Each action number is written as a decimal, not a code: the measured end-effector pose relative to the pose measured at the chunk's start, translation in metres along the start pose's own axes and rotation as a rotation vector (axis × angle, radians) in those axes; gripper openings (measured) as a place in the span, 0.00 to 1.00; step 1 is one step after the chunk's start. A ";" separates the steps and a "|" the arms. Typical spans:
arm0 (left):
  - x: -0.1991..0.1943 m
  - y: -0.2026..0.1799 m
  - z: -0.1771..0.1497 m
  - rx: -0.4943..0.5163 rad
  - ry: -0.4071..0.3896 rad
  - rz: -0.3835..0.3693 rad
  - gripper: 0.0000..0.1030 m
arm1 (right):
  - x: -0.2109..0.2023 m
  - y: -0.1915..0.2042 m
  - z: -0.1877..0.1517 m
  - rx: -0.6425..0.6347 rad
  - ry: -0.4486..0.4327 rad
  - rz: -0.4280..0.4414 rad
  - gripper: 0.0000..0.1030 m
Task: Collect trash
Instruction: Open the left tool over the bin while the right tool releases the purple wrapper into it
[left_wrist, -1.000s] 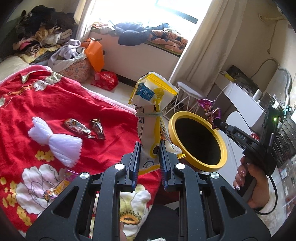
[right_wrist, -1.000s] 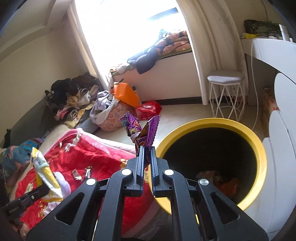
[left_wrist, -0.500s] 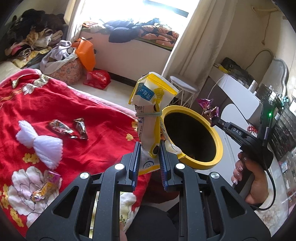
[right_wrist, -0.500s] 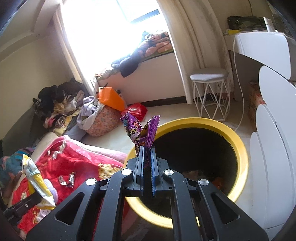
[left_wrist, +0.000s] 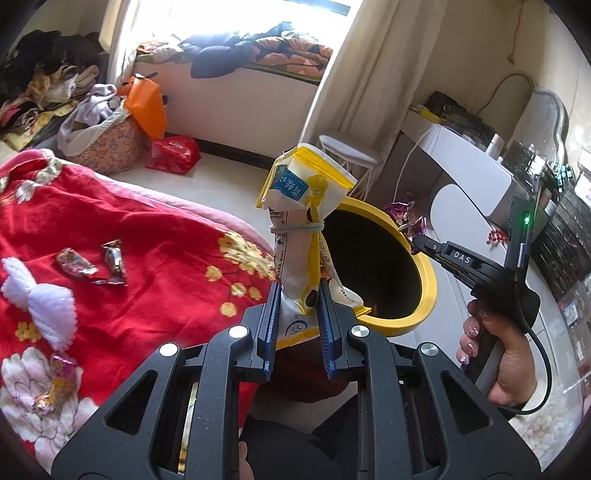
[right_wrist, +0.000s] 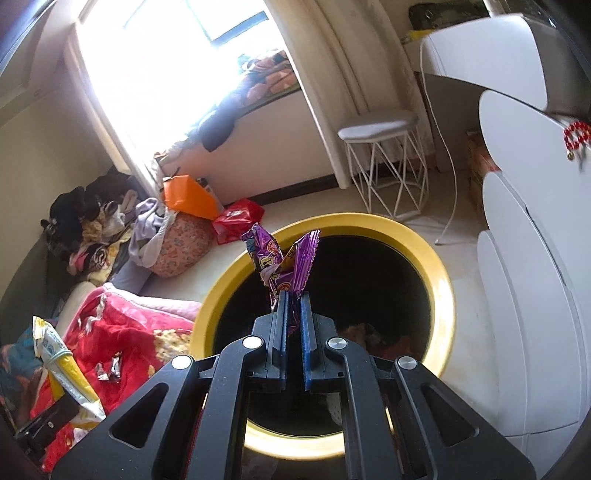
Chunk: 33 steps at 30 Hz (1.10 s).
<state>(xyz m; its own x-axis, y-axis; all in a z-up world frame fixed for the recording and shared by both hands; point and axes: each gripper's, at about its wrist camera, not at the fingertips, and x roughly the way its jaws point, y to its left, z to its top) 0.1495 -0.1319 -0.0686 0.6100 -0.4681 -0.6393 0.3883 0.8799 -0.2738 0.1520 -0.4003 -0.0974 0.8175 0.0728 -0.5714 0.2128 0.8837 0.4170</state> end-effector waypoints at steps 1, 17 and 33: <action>0.002 -0.001 0.000 0.002 0.003 -0.003 0.14 | 0.001 -0.003 0.000 0.005 0.002 -0.003 0.06; 0.048 -0.030 0.006 0.072 0.050 -0.026 0.14 | 0.010 -0.026 0.000 0.058 0.031 -0.020 0.06; 0.088 -0.049 0.019 0.108 0.071 -0.006 0.41 | 0.008 -0.039 0.005 0.110 0.034 0.007 0.27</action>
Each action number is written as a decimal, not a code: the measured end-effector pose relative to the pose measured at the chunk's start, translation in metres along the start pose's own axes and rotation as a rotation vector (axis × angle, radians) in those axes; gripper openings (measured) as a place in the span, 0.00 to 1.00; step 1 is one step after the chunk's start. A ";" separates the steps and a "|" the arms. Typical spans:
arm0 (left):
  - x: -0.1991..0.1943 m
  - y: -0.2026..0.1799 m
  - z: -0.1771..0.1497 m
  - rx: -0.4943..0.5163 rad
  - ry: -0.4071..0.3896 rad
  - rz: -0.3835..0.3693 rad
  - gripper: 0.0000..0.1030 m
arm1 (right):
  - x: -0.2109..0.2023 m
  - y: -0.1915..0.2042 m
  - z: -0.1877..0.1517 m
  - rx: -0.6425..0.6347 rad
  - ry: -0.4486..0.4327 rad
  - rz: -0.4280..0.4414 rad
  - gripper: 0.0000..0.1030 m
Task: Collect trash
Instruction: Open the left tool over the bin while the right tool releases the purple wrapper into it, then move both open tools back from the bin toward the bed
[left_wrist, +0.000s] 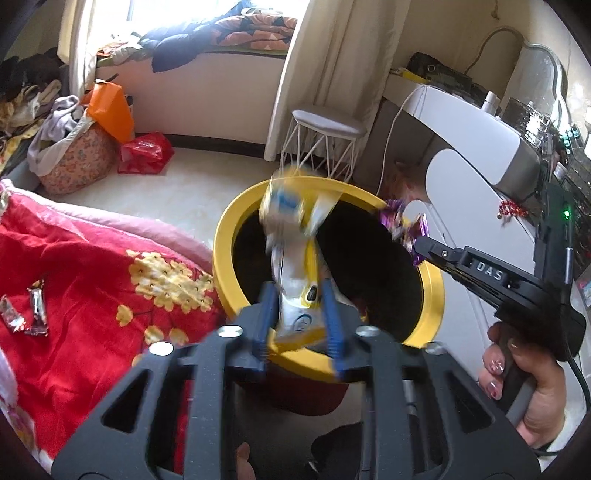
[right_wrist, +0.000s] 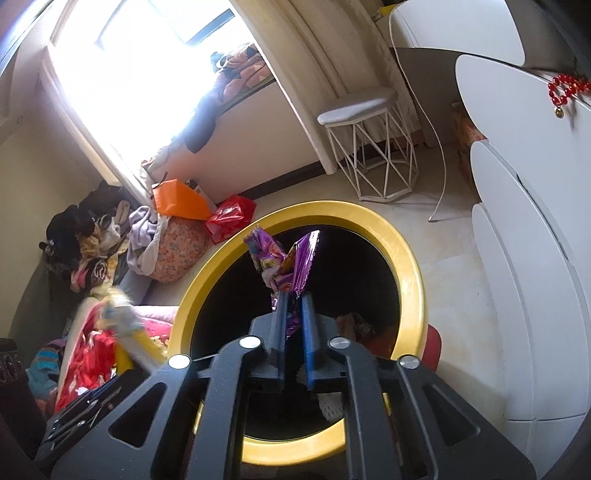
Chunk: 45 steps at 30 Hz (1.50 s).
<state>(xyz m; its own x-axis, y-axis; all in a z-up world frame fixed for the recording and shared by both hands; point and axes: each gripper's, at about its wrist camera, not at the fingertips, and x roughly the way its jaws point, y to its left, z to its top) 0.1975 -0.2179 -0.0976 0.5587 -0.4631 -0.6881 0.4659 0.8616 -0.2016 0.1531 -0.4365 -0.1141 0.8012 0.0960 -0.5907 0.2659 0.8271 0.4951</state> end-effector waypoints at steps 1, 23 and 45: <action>-0.003 0.001 0.001 -0.009 -0.015 -0.004 0.54 | -0.001 -0.001 0.000 0.008 -0.007 0.005 0.37; -0.066 0.019 -0.009 -0.040 -0.148 0.091 0.90 | -0.013 0.029 0.000 -0.074 -0.062 0.009 0.67; -0.128 0.070 -0.024 -0.132 -0.246 0.192 0.90 | -0.031 0.110 -0.028 -0.295 -0.085 0.109 0.67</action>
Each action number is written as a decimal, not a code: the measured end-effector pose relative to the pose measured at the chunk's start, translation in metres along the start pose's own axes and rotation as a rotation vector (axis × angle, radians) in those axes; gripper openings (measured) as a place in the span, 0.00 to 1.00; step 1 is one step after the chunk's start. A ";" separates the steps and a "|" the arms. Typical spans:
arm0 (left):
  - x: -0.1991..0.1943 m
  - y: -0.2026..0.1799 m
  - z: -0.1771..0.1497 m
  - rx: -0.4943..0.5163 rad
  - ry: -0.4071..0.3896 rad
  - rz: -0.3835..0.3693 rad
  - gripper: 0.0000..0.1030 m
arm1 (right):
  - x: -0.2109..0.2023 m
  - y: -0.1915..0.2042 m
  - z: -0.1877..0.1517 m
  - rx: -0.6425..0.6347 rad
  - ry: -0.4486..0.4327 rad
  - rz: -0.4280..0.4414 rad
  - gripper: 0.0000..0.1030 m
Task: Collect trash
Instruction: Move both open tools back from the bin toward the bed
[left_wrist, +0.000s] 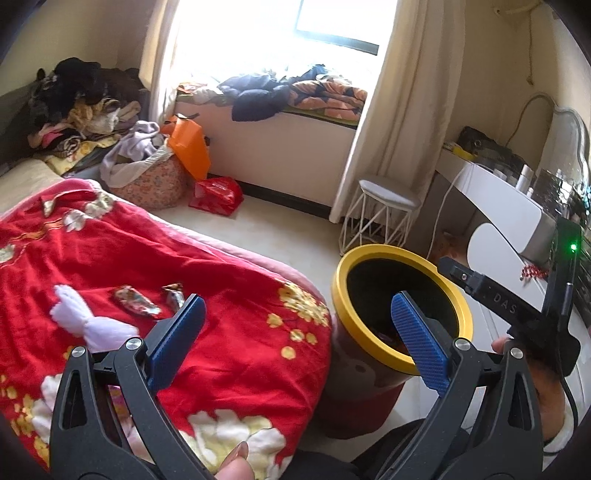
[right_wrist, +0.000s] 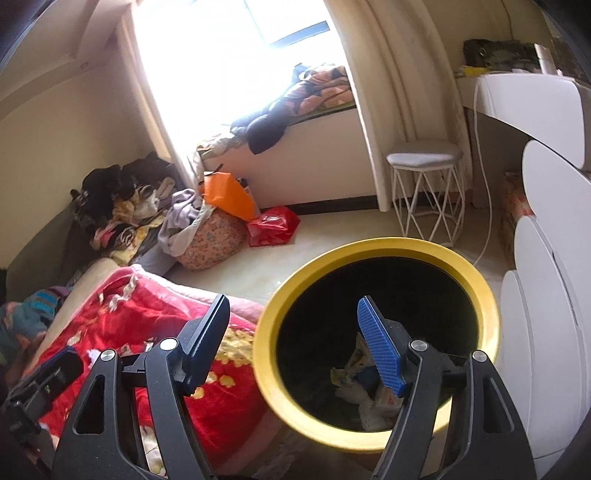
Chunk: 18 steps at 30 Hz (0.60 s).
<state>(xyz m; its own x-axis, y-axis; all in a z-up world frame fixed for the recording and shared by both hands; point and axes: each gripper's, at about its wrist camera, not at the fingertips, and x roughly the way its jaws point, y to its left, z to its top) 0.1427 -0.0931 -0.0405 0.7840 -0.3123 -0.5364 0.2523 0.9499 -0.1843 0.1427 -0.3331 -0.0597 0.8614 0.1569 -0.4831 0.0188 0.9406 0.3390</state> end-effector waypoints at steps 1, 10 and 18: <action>-0.003 0.003 0.000 -0.004 -0.006 0.006 0.90 | -0.001 0.005 -0.001 -0.013 0.000 0.008 0.67; -0.017 0.026 0.002 -0.035 -0.032 0.041 0.90 | -0.002 0.042 -0.008 -0.092 0.005 0.055 0.68; -0.027 0.043 0.001 -0.054 -0.049 0.067 0.90 | -0.001 0.064 -0.012 -0.153 0.016 0.092 0.68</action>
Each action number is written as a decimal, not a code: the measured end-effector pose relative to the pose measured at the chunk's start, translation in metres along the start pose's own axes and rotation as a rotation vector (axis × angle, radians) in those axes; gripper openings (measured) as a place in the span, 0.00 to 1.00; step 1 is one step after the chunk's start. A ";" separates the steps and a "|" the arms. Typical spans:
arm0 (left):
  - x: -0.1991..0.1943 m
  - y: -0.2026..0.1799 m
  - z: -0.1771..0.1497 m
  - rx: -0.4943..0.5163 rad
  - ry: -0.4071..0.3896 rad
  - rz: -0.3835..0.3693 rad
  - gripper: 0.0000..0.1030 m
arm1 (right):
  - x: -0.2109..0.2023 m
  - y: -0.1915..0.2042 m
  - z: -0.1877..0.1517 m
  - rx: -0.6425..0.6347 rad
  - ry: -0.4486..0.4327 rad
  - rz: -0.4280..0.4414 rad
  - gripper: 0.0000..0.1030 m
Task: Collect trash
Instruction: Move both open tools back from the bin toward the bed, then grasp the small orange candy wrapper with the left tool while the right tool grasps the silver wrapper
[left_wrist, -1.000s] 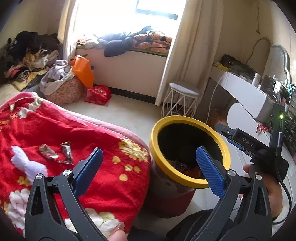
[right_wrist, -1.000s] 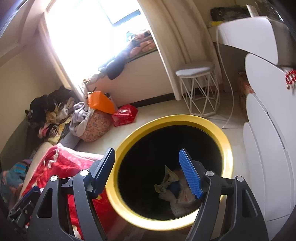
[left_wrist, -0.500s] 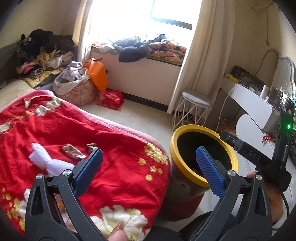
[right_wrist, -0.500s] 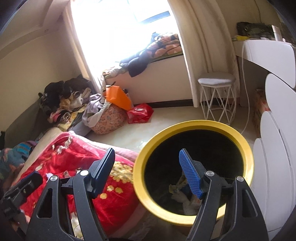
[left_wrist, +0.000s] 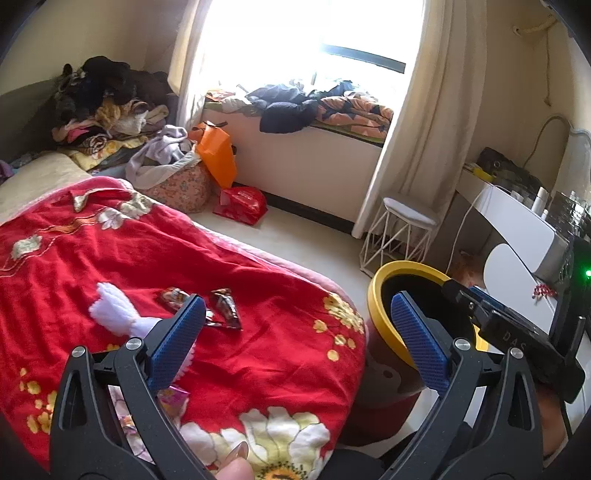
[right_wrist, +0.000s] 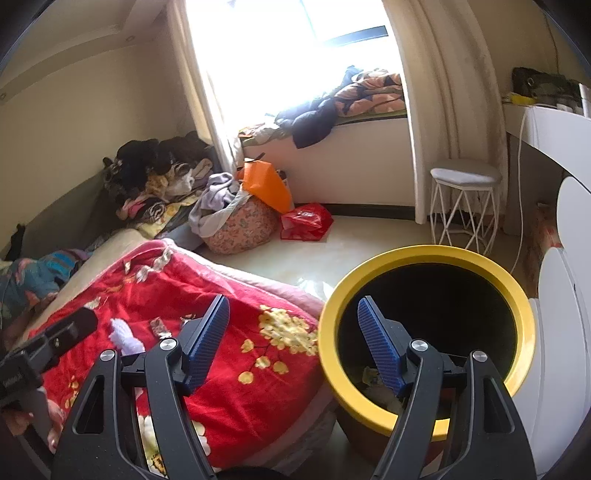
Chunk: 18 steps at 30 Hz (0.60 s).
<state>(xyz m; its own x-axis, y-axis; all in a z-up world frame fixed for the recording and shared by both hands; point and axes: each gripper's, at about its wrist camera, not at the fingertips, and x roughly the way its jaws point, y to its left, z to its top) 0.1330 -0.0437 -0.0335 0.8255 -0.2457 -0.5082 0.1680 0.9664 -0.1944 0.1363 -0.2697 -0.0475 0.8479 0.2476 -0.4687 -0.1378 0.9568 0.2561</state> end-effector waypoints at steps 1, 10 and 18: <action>-0.001 0.002 0.000 -0.003 -0.003 0.004 0.90 | 0.000 0.002 0.000 -0.006 0.000 0.002 0.68; -0.008 0.020 0.002 -0.023 -0.020 0.038 0.90 | 0.002 0.025 -0.005 -0.066 0.011 0.037 0.68; -0.014 0.037 0.002 -0.022 -0.030 0.067 0.90 | 0.007 0.043 -0.013 -0.109 0.032 0.062 0.68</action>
<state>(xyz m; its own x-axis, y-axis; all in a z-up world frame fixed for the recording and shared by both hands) 0.1285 -0.0047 -0.0321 0.8500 -0.1781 -0.4957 0.1004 0.9786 -0.1796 0.1300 -0.2253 -0.0508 0.8196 0.3096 -0.4821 -0.2456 0.9501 0.1925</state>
